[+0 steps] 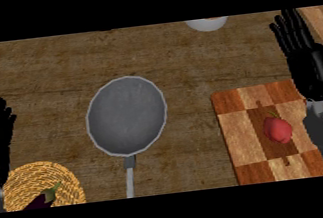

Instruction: Pick the bell pepper from the cutting board and place it in the pan

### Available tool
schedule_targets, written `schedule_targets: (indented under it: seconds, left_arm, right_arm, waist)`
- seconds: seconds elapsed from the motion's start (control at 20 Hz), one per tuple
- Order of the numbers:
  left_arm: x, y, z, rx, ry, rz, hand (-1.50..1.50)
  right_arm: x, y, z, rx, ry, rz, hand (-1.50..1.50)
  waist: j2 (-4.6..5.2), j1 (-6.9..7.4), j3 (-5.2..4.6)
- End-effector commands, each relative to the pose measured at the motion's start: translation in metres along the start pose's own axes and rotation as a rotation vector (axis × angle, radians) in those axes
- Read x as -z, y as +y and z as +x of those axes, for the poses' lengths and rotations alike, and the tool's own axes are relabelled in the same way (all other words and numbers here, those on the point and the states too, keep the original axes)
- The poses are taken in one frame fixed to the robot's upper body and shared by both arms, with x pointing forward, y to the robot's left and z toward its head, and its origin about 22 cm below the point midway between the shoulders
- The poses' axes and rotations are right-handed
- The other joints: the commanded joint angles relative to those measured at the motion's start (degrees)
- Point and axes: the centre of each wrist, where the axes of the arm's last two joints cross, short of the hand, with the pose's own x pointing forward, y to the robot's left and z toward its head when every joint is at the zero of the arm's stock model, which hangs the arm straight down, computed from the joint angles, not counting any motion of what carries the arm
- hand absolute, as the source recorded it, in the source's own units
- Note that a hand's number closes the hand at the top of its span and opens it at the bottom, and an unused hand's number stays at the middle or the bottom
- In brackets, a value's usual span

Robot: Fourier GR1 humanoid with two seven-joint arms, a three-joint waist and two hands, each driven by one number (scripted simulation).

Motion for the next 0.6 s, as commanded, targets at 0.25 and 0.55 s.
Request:
schedule_targets:
  seconds: [0.25, 0.55]
  left_arm:
    - [0.033, 0.036, -0.020, 0.209, 0.119, 0.009, 0.00]
    - [0.005, 0.027, -0.041, 0.143, 0.211, -0.007, 0.00]
  right_arm:
    - [0.020, 0.028, 0.047, -0.193, 0.053, 0.112, -1.50]
    - [-0.045, -0.038, 0.004, -0.350, 0.004, -0.601, 1.50]
  waist:
    - [0.06, -2.40, 2.39]
    - [-0.74, -6.00, 2.67]
